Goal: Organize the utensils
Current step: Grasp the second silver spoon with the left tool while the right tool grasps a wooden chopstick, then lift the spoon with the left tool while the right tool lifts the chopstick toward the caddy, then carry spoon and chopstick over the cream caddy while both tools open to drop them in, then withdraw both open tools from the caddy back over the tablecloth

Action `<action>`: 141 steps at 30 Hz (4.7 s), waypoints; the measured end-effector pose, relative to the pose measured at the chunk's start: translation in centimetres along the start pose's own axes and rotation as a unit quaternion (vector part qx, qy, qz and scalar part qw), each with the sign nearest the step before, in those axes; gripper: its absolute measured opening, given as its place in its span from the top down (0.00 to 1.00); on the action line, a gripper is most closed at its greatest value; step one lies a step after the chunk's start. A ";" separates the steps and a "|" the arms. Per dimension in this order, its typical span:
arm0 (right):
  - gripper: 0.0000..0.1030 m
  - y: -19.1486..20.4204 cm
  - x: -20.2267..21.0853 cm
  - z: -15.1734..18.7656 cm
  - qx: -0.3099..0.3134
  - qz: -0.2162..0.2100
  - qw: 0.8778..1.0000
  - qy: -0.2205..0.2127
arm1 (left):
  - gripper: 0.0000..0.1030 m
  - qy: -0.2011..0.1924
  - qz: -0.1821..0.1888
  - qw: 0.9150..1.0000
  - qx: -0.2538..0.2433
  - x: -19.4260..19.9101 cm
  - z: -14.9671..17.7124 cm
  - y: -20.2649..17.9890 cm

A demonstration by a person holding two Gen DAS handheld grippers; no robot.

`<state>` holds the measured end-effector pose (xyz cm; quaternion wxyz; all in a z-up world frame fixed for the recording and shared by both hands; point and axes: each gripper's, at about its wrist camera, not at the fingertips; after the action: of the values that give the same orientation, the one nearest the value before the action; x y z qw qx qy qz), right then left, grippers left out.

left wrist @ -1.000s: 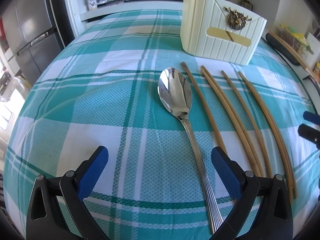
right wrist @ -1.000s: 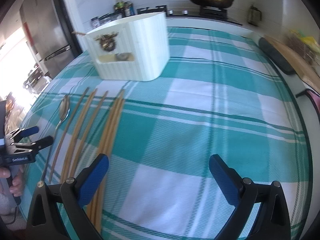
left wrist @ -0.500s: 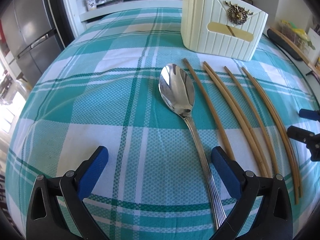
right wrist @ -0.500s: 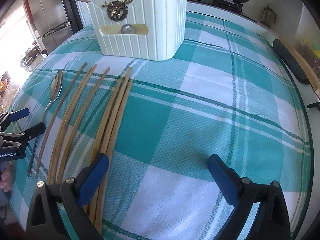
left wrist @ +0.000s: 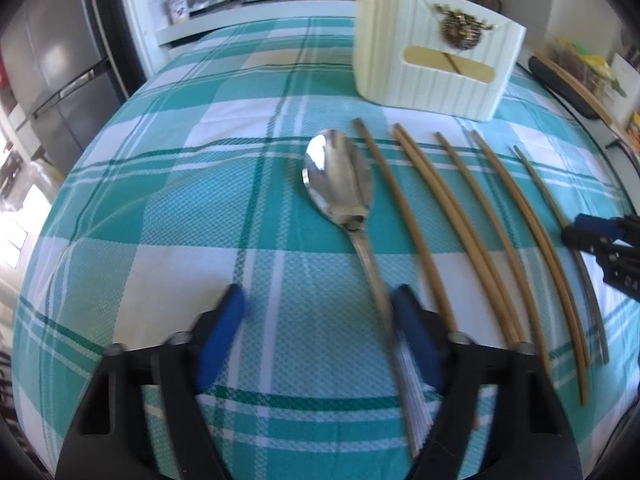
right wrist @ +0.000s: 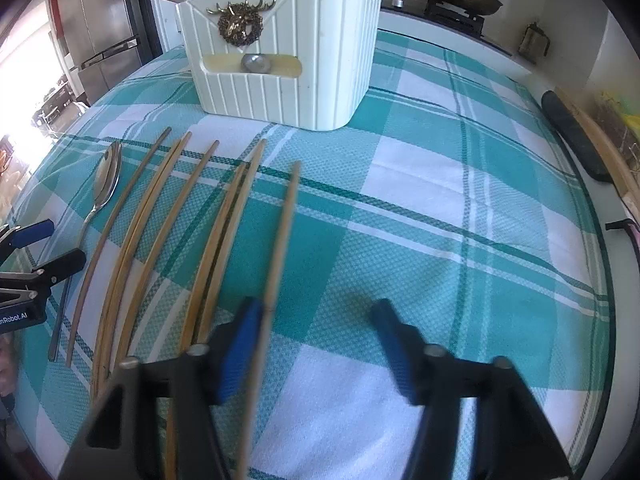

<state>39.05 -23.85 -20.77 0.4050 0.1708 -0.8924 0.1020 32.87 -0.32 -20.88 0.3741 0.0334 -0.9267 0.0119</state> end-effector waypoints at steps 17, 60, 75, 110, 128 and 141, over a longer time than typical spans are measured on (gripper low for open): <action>0.93 -6.4 5.2 5.4 -0.124 0.061 0.990 0.005 | 0.86 0.014 0.020 1.000 -0.010 0.9 0.4 4.5; 0.94 -7.2 16.4 -4.4 -0.100 0.002 0.982 -0.163 | 0.60 -0.093 0.129 0.987 -0.004 10.1 -10.6 7.1; 0.94 -6.0 21.6 -10.4 -0.080 0.000 0.966 -0.246 | 0.61 -0.139 0.174 0.975 0.004 15.9 -16.5 7.5; 0.61 -4.1 0.3 -23.9 -0.111 -0.073 0.979 -0.155 | 0.42 -0.057 0.167 0.983 0.051 -2.3 -27.3 -0.9; 0.45 -3.6 7.9 5.2 -0.098 0.058 0.988 -0.102 | 0.11 0.002 0.050 0.997 0.059 1.4 0.2 4.0; 0.40 -4.4 6.6 8.2 -0.146 0.063 0.984 -0.085 | 0.06 -0.030 0.009 0.999 0.024 0.8 1.5 3.0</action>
<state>31.05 -31.96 -20.96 0.3411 0.0610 -0.9378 -0.0186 31.10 2.57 -21.41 0.3455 0.0347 -0.9371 0.0367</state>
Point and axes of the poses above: each gripper's, at about its wrist camera, not at the fingertips, and x roughly against the way its jaws point, y to its left, z to its underside, and after that the axes turned 13 degrees about -y, right-handed
